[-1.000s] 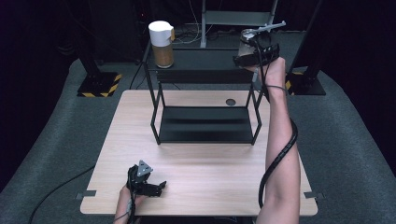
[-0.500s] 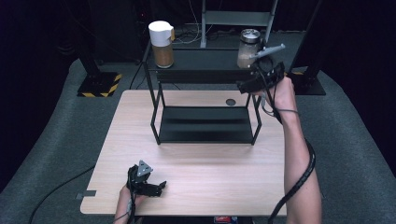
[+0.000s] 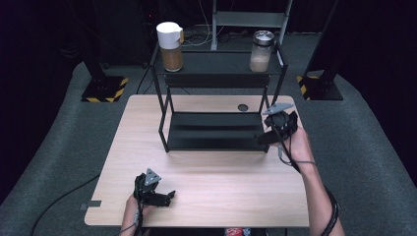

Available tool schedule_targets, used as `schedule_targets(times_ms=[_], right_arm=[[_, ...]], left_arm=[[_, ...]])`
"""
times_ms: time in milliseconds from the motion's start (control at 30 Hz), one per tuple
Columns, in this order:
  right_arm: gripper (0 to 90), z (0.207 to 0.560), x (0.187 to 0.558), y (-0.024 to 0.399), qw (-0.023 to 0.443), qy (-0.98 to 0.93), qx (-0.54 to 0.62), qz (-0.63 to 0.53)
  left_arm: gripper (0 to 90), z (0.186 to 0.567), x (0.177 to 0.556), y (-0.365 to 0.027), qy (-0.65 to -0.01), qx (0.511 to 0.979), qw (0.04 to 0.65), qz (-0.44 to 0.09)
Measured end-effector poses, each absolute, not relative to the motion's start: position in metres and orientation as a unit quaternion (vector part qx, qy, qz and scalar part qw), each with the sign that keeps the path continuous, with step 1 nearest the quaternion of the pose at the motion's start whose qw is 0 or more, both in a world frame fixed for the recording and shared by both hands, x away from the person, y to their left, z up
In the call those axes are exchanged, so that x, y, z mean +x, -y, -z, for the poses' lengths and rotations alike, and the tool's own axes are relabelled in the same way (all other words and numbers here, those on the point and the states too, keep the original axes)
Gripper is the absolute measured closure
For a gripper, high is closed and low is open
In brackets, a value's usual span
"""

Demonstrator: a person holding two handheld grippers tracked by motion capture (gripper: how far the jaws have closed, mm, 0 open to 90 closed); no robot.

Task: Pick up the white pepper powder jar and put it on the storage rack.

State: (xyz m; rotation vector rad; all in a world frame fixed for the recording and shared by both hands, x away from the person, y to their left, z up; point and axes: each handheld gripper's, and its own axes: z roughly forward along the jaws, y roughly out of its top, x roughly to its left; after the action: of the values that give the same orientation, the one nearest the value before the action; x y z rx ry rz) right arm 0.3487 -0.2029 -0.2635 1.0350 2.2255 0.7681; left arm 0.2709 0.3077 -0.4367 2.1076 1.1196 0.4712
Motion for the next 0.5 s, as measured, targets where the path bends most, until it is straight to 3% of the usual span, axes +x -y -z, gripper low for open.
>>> schedule_targets(times_ms=[300,500], right_arm=[[0.0,0.356,0.335,0.212,0.224,-0.833,0.413,-0.292],[0.0,0.403,0.316,0.208,0.228,-0.826,0.423,-0.294]], left_arm=[[0.1,0.437,0.271,-0.308,-0.432,0.813,0.347,-0.182],[0.1,0.437,0.271,-0.308,-0.432,0.812,0.347,-0.182]])
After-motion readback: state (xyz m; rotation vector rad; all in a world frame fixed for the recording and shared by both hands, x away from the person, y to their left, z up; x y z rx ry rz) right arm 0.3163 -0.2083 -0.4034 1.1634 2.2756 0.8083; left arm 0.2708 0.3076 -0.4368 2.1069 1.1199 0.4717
